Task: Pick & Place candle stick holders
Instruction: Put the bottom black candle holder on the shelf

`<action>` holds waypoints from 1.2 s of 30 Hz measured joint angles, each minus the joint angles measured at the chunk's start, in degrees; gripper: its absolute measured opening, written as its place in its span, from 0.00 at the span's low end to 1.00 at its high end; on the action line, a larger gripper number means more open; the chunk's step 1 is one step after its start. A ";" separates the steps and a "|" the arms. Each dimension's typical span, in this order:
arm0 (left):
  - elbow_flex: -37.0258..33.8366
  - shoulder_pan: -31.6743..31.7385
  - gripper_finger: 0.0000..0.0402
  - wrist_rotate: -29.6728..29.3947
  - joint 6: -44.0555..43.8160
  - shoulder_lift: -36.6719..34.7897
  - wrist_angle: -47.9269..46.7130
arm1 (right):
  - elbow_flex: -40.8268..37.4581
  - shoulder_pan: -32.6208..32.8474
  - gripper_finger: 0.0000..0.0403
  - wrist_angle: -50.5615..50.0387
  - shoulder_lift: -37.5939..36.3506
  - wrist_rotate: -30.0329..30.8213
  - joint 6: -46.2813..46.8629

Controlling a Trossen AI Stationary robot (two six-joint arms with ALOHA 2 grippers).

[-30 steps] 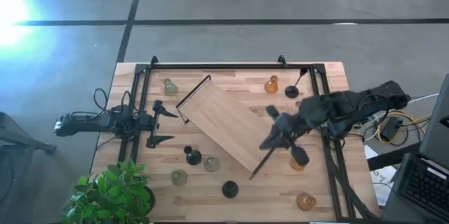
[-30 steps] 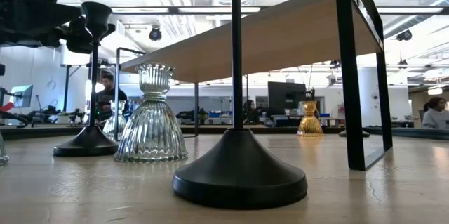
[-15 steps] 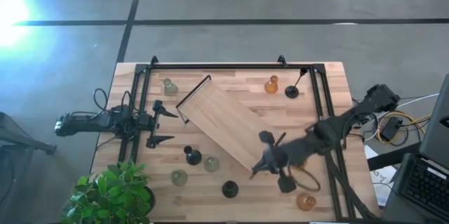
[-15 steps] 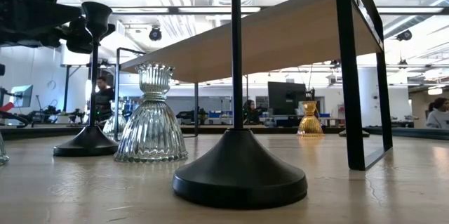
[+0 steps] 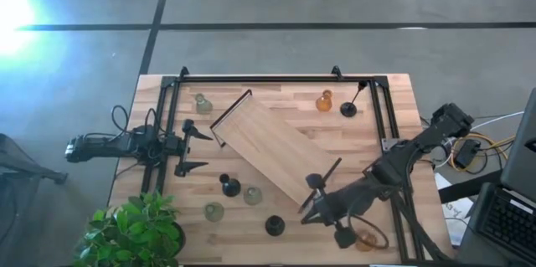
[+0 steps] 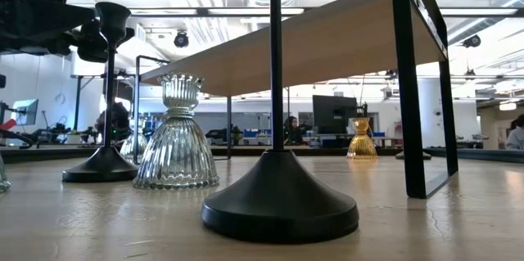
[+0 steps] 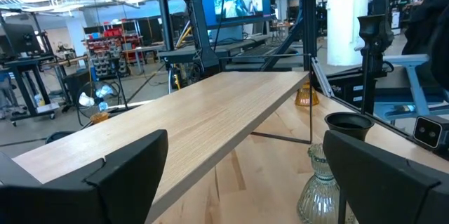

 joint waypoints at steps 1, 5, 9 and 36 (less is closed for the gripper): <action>0.00 0.00 0.95 0.00 0.00 0.00 0.00 | -0.03 0.39 0.02 -0.02 0.25 2.92 1.26; 0.00 -0.02 0.95 0.00 0.00 0.00 0.00 | -0.07 2.12 0.02 1.52 1.77 12.45 7.60; 0.00 0.00 0.95 0.00 0.00 0.02 0.02 | -0.07 3.80 0.02 1.02 3.86 18.94 12.94; 0.00 0.00 0.95 0.00 0.00 0.00 0.00 | 1.45 5.46 0.02 7.67 15.87 21.93 27.21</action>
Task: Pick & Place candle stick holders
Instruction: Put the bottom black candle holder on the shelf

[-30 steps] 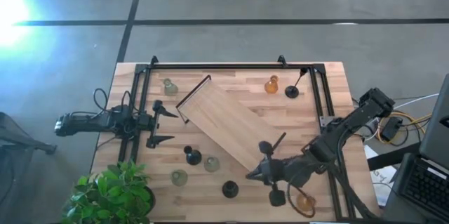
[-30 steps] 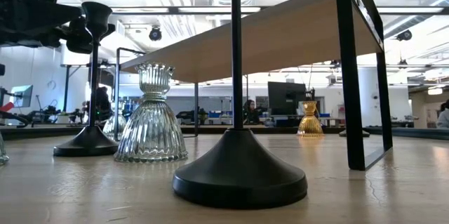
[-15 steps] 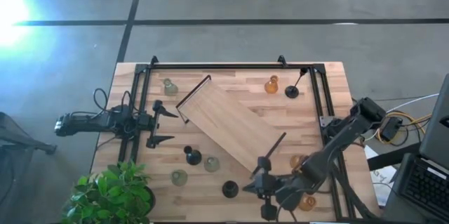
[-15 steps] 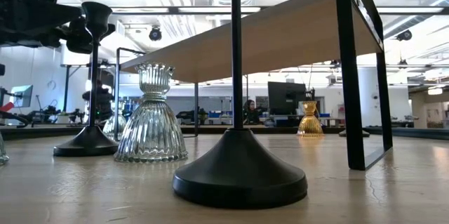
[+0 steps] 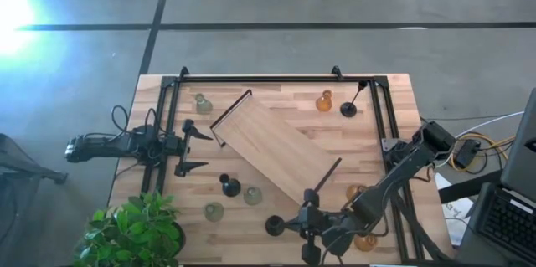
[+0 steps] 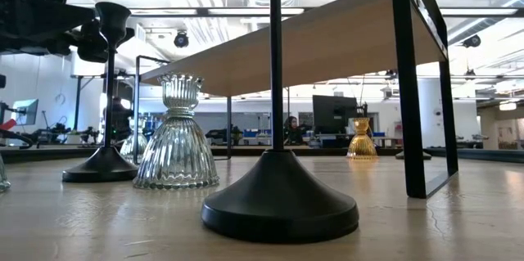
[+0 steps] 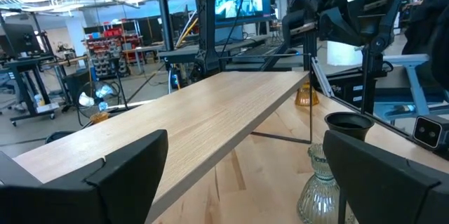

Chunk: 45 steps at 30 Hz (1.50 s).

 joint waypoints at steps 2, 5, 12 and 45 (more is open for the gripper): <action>0.00 -0.02 0.95 0.00 0.00 0.00 -0.02 | -0.10 -0.03 0.04 -0.06 0.01 -0.23 0.07; 0.00 -0.01 0.95 0.00 0.00 0.00 0.00 | -0.10 -0.57 0.09 0.07 0.07 -2.14 0.50; 0.00 0.00 0.95 0.00 0.00 0.02 -0.02 | -0.09 -1.71 0.25 0.04 0.35 -4.24 -2.53; 0.00 0.00 0.95 0.00 0.00 0.01 -0.02 | -0.32 -5.33 0.28 3.80 1.90 -9.89 -4.52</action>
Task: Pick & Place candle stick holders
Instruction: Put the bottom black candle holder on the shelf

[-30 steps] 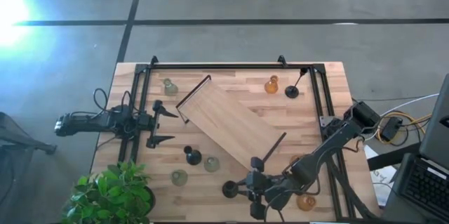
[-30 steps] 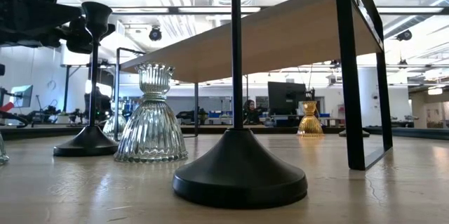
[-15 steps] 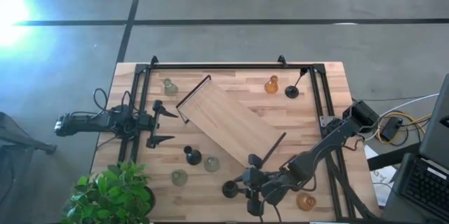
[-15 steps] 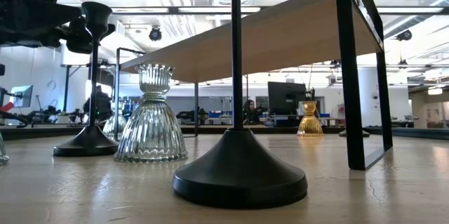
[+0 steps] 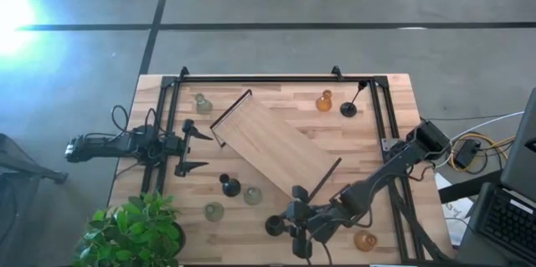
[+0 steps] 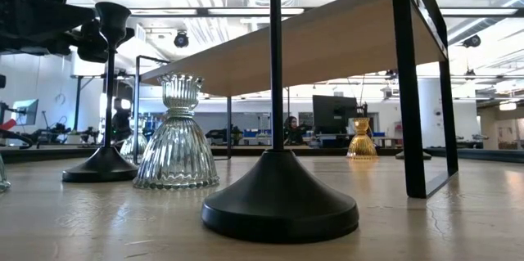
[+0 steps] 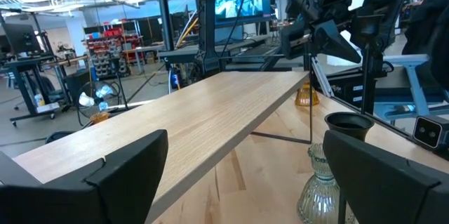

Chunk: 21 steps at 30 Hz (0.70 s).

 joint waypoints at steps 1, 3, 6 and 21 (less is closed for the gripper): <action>0.00 0.00 0.95 0.00 0.00 0.00 0.00 | 0.00 -0.19 0.28 0.15 0.00 -0.11 0.00; 0.00 0.00 0.95 0.00 0.00 0.00 0.00 | 0.00 -0.47 0.27 0.25 0.00 -0.21 -0.08; 0.00 -0.01 0.95 0.00 0.00 0.01 0.00 | 0.00 -0.87 0.26 0.60 0.01 -0.68 -1.21; 0.00 -0.02 0.95 0.00 0.00 0.01 0.00 | -0.11 -1.93 0.18 2.95 1.20 -3.62 -2.14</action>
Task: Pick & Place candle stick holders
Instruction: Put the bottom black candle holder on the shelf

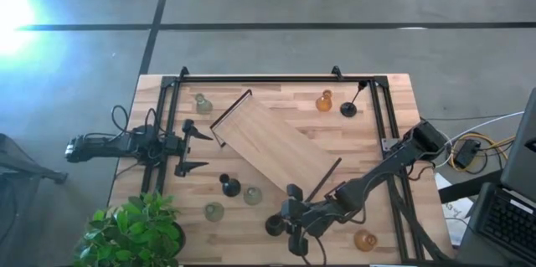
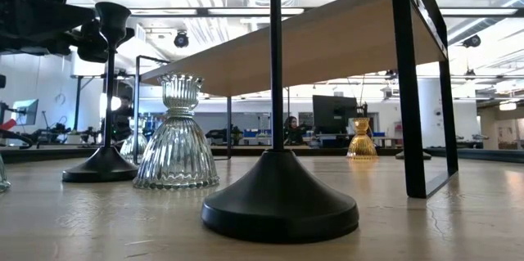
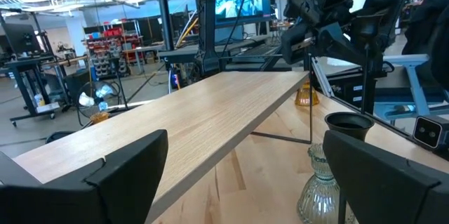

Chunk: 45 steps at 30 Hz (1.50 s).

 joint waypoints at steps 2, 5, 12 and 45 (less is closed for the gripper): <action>0.00 0.02 0.95 0.00 0.00 -0.02 0.00 | 0.00 0.00 0.13 0.01 0.00 0.23 -0.10; 0.00 0.01 0.95 0.00 0.00 -0.01 0.00 | 0.00 -0.14 0.05 0.21 -0.11 -0.17 0.17; 0.00 0.02 0.95 0.00 0.00 0.00 0.00 | 0.53 0.02 0.03 -0.42 -0.09 0.32 -1.08; 0.00 0.00 0.95 0.00 0.00 0.07 0.00 | 14.54 -21.59 0.03 -14.32 -17.00 9.50 -20.13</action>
